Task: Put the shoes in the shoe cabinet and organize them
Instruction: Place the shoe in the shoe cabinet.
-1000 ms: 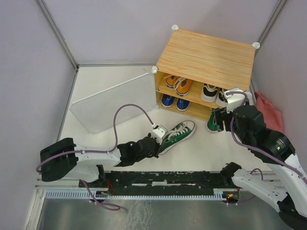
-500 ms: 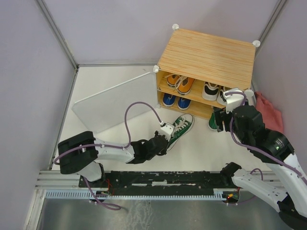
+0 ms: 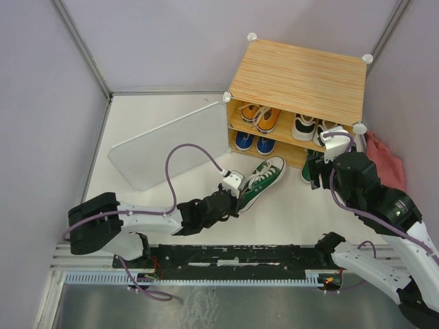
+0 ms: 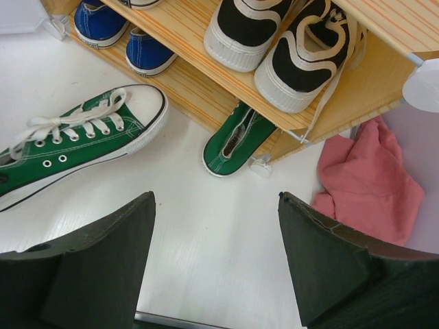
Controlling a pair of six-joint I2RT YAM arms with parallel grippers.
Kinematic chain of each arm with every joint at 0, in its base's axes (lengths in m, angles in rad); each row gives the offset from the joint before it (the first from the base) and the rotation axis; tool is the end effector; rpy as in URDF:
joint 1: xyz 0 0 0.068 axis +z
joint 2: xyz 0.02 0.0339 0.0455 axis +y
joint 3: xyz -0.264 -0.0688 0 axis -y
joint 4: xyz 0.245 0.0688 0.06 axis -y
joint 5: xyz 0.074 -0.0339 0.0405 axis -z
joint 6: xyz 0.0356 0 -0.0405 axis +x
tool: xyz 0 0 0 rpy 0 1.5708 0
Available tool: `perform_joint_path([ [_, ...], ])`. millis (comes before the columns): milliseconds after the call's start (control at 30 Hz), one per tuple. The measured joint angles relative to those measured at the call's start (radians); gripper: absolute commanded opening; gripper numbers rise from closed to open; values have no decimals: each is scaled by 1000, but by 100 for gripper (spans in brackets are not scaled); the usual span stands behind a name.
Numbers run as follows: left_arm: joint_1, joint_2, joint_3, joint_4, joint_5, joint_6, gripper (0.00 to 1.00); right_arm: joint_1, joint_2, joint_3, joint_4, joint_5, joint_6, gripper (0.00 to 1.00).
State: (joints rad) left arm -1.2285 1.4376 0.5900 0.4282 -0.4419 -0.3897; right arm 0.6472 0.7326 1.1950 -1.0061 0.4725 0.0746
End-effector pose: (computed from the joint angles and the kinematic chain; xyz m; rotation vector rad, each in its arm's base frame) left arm 0.1114 -0.2672 0.1880 0.5425 1.9255 -0.6229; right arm 0.0949 0.0514 0.3984 -0.3090 2.0265 -0.0530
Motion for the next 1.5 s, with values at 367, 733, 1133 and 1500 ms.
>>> perform_joint_path([
  [367,-30,-58,-5,61,-28,-9,3,0,9,-11,3,0,7,79],
  [733,-29,254,165,152,-40,-8,3,0,17,-10,-1,0,6,79],
  [1133,10,536,513,217,-72,27,3,0,14,-10,-5,0,6,80],
  [1500,68,716,702,257,-100,71,3,0,2,-10,-12,0,6,80],
])
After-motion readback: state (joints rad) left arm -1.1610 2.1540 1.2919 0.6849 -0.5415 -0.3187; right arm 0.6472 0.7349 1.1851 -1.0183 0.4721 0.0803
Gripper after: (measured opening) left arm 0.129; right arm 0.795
